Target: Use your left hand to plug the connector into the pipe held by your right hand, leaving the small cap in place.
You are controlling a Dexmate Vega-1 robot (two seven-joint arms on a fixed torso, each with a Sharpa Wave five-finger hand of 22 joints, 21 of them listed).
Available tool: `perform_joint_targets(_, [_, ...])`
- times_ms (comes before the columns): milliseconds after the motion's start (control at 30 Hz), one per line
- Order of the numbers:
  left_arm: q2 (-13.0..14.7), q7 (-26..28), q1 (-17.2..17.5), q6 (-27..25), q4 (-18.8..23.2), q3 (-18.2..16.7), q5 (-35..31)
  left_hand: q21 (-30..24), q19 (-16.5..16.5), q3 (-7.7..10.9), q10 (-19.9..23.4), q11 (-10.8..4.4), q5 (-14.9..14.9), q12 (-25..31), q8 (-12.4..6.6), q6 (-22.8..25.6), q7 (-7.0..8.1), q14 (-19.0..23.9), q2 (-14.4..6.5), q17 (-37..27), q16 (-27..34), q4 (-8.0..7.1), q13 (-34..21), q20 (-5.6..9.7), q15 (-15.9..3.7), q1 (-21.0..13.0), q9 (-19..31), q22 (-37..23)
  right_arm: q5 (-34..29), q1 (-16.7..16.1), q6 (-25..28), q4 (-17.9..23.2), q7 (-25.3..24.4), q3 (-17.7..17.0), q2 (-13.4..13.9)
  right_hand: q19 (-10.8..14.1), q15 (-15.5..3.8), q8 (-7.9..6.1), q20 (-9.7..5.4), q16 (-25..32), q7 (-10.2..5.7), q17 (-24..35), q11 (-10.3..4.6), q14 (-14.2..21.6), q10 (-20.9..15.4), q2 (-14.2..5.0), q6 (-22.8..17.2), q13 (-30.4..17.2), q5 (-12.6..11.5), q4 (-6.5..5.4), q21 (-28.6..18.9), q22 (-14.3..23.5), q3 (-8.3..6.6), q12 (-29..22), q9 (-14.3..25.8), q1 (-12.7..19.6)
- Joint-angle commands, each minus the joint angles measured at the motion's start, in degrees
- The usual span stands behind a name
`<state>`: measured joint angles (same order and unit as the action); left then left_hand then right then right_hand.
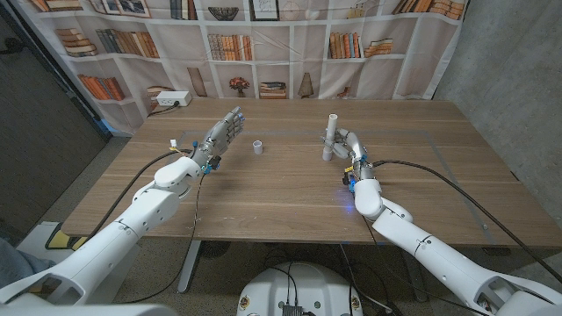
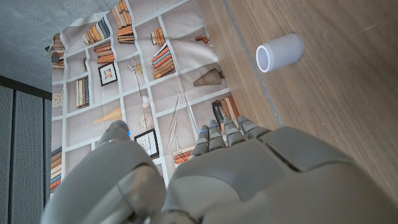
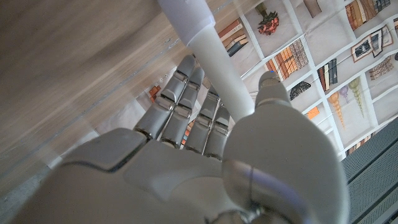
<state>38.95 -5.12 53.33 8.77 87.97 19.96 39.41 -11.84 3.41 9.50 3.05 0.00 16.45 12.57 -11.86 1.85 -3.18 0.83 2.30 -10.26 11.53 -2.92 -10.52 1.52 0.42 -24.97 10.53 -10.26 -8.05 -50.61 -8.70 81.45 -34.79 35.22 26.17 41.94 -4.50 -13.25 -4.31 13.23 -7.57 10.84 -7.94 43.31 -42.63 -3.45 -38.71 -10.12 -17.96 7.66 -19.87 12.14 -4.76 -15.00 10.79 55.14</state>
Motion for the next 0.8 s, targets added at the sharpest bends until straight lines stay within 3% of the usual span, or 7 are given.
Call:
perform_joint_targets(33, [0.23, 0.20, 0.75, 0.20, 0.58, -0.41, 0.28, 0.07, 0.21, 0.19, 0.53, -0.24, -0.32, -0.17, -0.21, 0.47, -0.23, 0.54, -0.28, -0.23, -0.11, 0.26, -0.33, -0.31, 0.09, -0.22, 0.18, -0.33, -0.50, 0.21, 0.80, 0.37, 0.72, 0.52, 0.46, 0.58, -8.49, 0.52, -8.03, -0.03, 0.06, 0.43, -0.30, 1.47, -0.79, -2.78, -1.27, -0.17, 0.99, -0.02, -0.54, 0.61, -1.51, 0.81, 0.27, 2.67])
perform_joint_targets(133, [0.29, 0.27, 0.89, 0.26, 0.72, -0.46, 0.26, 0.11, 0.33, 0.18, 0.51, -0.23, -0.37, -0.20, -0.20, 0.50, -0.17, 0.57, -0.32, -0.23, -0.12, 0.26, -0.34, -0.36, 0.04, -0.25, 0.18, -0.33, -0.68, 0.26, 0.72, 0.46, 0.91, 0.63, 0.67, -0.09, -8.43, 0.58, -8.07, -0.55, 0.03, 0.56, -0.63, 1.27, -1.29, -5.90, -2.54, -0.16, 1.99, -0.14, -0.71, 1.03, -3.14, 1.29, 0.28, 4.45])
perform_joint_targets(167, [0.31, 0.32, 0.94, 0.23, 0.77, -0.47, 0.27, 0.13, 0.39, 0.18, 0.51, -0.23, -0.38, -0.21, -0.19, 0.50, -0.16, 0.55, -0.34, -0.23, -0.14, 0.26, -0.34, -0.36, 0.02, -0.26, 0.18, -0.34, -0.69, 0.27, 0.60, 0.51, 1.02, 0.66, 0.76, -0.34, -8.39, 0.58, -8.05, -0.68, 0.05, 0.63, 0.08, 1.29, -1.80, -6.70, -3.24, -0.16, 2.57, -0.42, -0.86, 1.23, -3.69, 1.38, 0.26, 4.76])
perform_joint_targets(267, [0.35, 0.43, 1.09, 0.18, 0.95, -0.53, 0.33, 0.15, 0.45, 0.16, 0.45, -0.41, -0.44, -0.26, -0.17, 0.53, -0.17, 0.57, -0.38, -0.24, -0.16, 0.26, -0.34, -0.38, -0.03, -0.29, 0.18, -0.34, -0.63, 0.27, 0.13, 0.33, 0.87, 0.61, 0.66, -0.66, -8.38, 0.51, -8.08, -0.66, -0.03, 0.84, -0.65, 1.63, -2.42, -7.83, -4.54, -0.16, 3.34, -0.92, -1.17, 1.59, -4.96, 1.58, 0.25, 5.43])
perform_joint_targets(300, [0.39, 0.53, 1.17, 0.14, 1.06, -0.56, 0.32, 0.14, 0.45, 0.16, 0.55, -0.43, -0.47, -0.24, -0.16, 0.55, -0.16, 0.58, -0.40, -0.24, -0.17, 0.26, -0.34, -0.34, -0.01, -0.30, 0.18, -0.34, -0.69, 0.30, -0.01, 0.25, 0.81, 0.63, 0.65, -0.72, -8.36, 0.50, -8.00, -0.46, -0.30, 1.04, -0.78, 2.23, -3.11, -8.36, -5.47, -0.18, 3.89, -1.67, -1.56, 1.95, -6.08, 1.63, 0.26, 5.68])
perform_joint_targets(633, [0.89, 1.62, 1.94, -0.24, 2.45, -0.94, 0.17, 0.12, 0.43, 0.13, 0.74, -0.31, -0.64, -0.25, -0.14, 0.73, -0.08, 0.80, -0.56, -0.24, -0.18, 0.29, -0.34, -0.37, -0.03, -0.45, 0.20, -0.35, -0.80, -0.47, 0.15, 1.90, 0.33, 0.03, 1.04, 0.78, -8.43, 0.54, -8.01, 0.58, -0.62, 1.58, -0.30, 5.96, -7.64, -8.25, -9.74, -0.23, 5.96, -6.09, -4.42, 3.69, -10.78, 1.45, 0.33, 4.92])
perform_joint_targets(800, [1.37, 2.32, 1.95, -1.27, 3.46, -0.89, -0.13, 0.05, 0.28, 0.17, 1.03, -0.18, -0.72, -0.19, -0.17, 0.92, -0.16, 0.90, -0.69, -0.23, -0.19, 0.34, -0.35, -0.24, 0.00, -0.62, 0.20, -0.35, 0.29, -1.68, 0.49, 4.09, 0.55, -1.03, 1.56, 2.78, -8.51, 0.40, -8.06, 1.31, -0.49, 1.50, -0.45, 9.53, -11.02, -7.42, -12.12, -0.25, 6.74, -6.87, -6.58, 4.45, -12.55, 1.16, 0.57, 5.13])
